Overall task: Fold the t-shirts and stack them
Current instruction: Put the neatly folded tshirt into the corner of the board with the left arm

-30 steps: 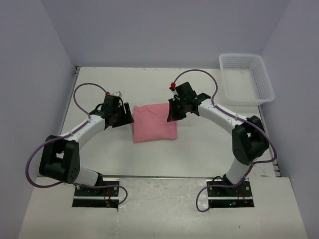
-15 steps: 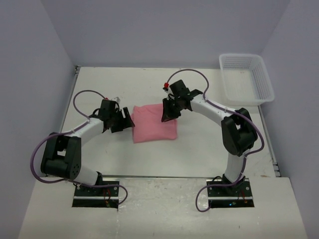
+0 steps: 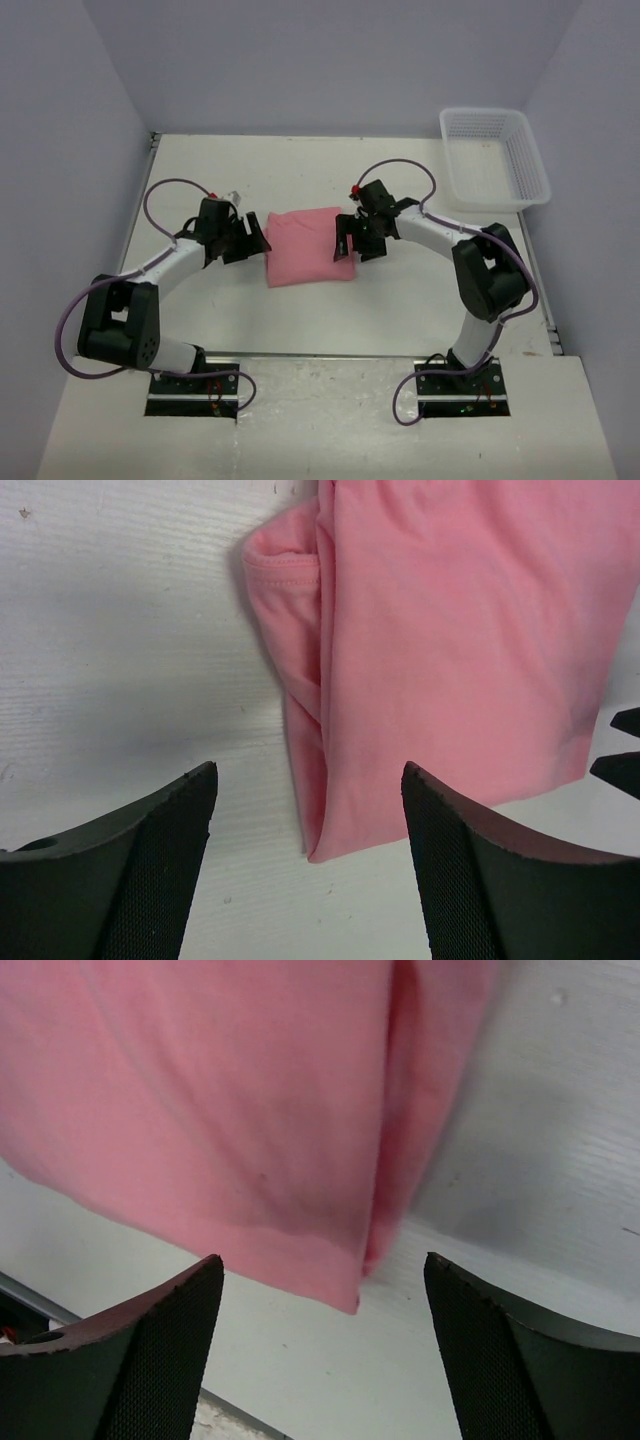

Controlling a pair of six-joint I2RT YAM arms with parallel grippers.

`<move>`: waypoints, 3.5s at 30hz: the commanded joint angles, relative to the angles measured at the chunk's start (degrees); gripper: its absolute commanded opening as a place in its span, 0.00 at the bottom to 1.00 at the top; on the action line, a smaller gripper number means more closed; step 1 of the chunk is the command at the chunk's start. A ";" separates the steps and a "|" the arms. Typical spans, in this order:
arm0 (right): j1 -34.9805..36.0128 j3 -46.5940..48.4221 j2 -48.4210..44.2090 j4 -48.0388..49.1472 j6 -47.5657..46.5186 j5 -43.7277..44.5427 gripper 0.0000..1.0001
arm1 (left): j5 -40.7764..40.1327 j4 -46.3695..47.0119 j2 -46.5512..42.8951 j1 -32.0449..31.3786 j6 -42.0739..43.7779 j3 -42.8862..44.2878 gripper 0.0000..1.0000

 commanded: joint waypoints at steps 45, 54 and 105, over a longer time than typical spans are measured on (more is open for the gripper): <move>-0.22 3.22 -2.64 4.32 -1.24 -14.40 0.20 | -1.50 3.12 4.62 -1.81 -1.59 0.66 0.77; 2.06 17.81 11.34 4.32 2.19 -23.46 0.00 | -2.12 3.12 4.71 -1.81 -1.24 0.39 0.78; 4.44 15.80 14.00 2.13 4.13 -11.17 0.00 | -4.58 0.49 9.01 -1.02 -1.32 -0.40 0.83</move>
